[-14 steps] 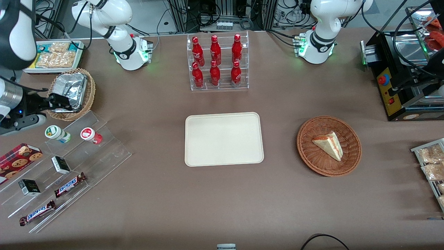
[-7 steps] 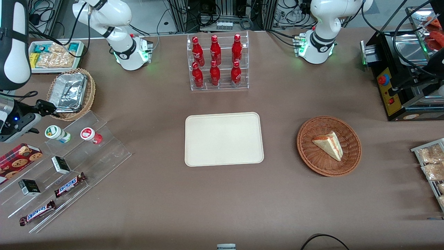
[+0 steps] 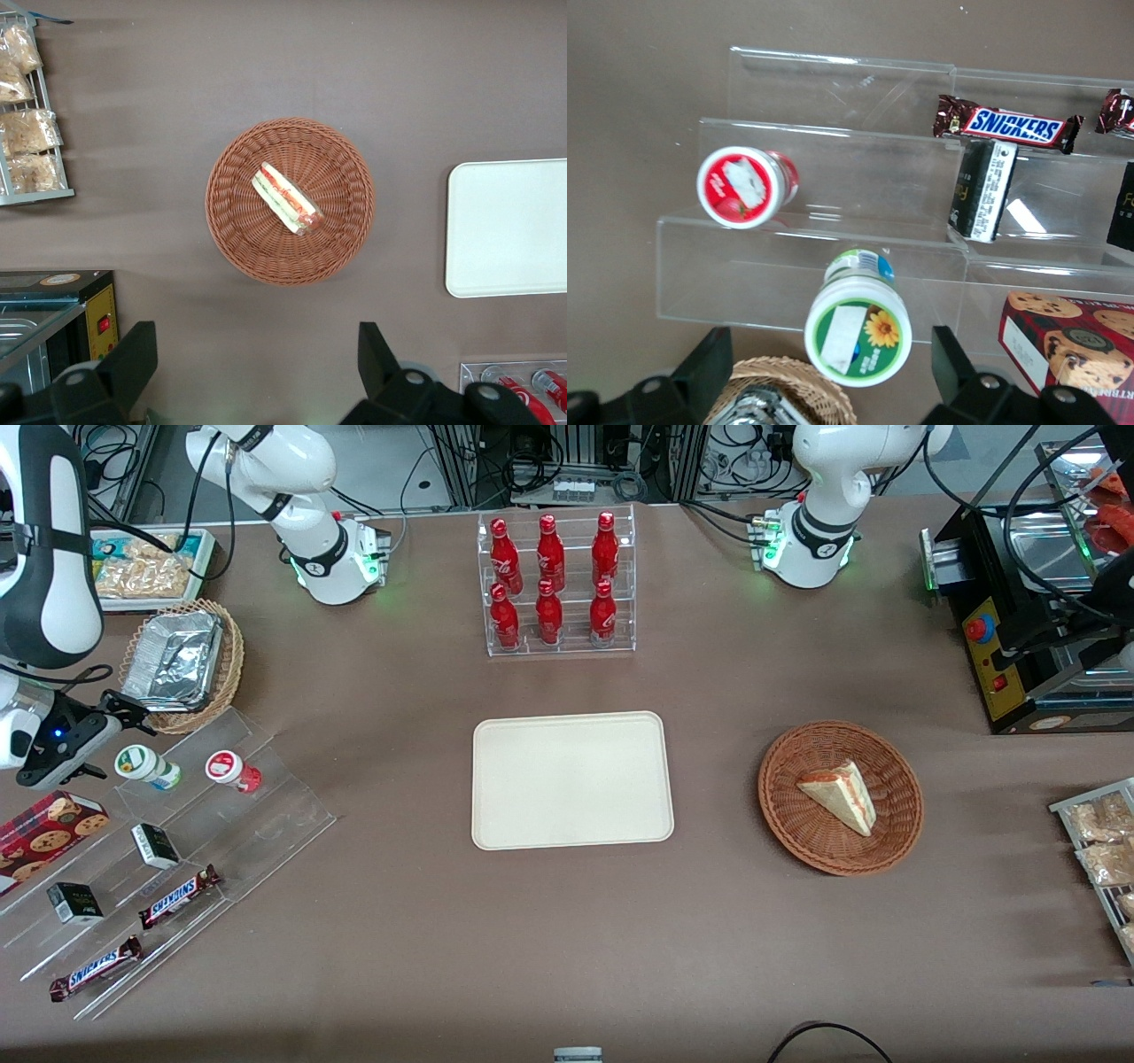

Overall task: Place green gum on tray
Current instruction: 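Lower the right gripper and close it around the green gum tub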

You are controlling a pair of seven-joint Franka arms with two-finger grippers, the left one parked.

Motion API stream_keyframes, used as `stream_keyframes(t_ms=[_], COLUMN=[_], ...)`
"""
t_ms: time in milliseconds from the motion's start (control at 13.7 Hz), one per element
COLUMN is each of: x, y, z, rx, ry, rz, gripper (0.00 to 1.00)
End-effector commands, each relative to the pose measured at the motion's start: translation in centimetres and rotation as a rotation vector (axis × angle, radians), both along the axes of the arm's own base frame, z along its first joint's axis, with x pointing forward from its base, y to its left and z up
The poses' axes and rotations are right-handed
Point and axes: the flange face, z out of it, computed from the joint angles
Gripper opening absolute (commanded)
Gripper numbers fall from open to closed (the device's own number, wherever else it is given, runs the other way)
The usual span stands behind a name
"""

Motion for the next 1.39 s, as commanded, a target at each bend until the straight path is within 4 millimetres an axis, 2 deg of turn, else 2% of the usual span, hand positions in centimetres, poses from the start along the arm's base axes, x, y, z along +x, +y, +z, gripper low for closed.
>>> stream_keyframes(t_ms=[0, 365, 438, 584, 657, 949, 1095, 1314], x=[-0.8, -1.8, -1.8, -1.8, -1.7, -1.1, -0.1, 1.4], y=[-0.1, -0.5, -0.5, -0.5, -0.5, 0.0, 0.5, 3.6], z=[-1.3, -3.7, -3.9, -3.8, -3.7, -2.6, -0.8, 1.3], rx=[-0.022, -0.030, -0.032, -0.033, -0.033, -0.032, -0.029, -0.014], ry=[-0.028, -0.053, -0.055, -0.055, -0.051, -0.049, -0.047, -0.018], rz=[0.019, 0.017, 0.030, 0.046, 0.050, 0.051, 0.053, 0.010], gripper=[1.00, 0.98, 0.85, 0.14, 0.00, 0.00, 0.00, 0.00])
